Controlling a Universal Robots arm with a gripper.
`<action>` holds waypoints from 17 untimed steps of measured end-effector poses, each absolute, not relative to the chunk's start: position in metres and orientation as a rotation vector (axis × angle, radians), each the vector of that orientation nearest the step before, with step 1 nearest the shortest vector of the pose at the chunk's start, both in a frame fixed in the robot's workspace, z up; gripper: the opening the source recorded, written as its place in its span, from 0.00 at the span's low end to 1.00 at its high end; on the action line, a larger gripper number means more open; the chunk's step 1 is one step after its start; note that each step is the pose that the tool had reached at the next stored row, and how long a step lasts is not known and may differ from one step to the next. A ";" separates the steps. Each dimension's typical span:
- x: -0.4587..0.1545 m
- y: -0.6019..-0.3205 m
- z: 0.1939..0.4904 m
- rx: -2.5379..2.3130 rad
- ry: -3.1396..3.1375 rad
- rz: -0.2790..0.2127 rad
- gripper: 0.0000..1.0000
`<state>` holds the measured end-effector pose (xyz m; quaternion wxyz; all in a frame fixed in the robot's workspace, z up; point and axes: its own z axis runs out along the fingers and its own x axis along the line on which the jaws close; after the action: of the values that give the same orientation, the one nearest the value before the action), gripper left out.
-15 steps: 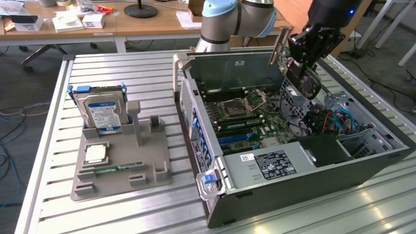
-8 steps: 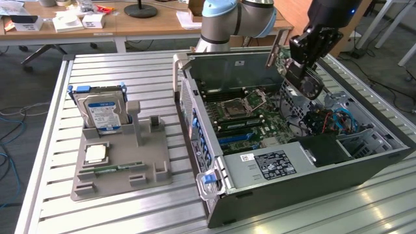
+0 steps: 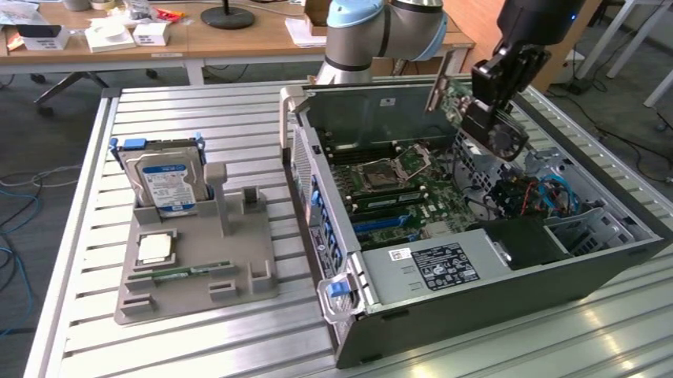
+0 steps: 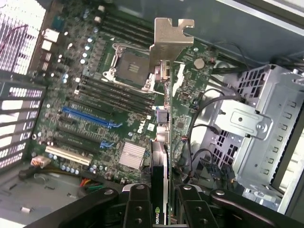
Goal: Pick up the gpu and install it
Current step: 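Insert the gpu into the slot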
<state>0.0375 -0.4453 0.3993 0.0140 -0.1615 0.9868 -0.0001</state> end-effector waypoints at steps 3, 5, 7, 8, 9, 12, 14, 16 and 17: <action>0.037 -0.445 0.399 -0.570 3.062 -0.009 0.26; 0.037 -0.445 0.399 -0.617 3.054 -0.014 0.26; 0.037 -0.445 0.399 -0.663 3.044 -0.016 0.26; 0.037 -0.445 0.399 -0.687 3.039 -0.017 0.26; 0.037 -0.445 0.399 -0.710 3.034 -0.018 0.26; 0.037 -0.445 0.399 -0.782 3.016 -0.022 0.26; 0.036 -0.445 0.399 -0.830 3.004 -0.024 0.26; 0.036 -0.445 0.399 -0.877 2.991 -0.026 0.26; 0.036 -0.445 0.399 -0.900 2.984 -0.027 0.26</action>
<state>0.0363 -0.4453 0.3993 0.0124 -0.2887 0.9573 -0.0088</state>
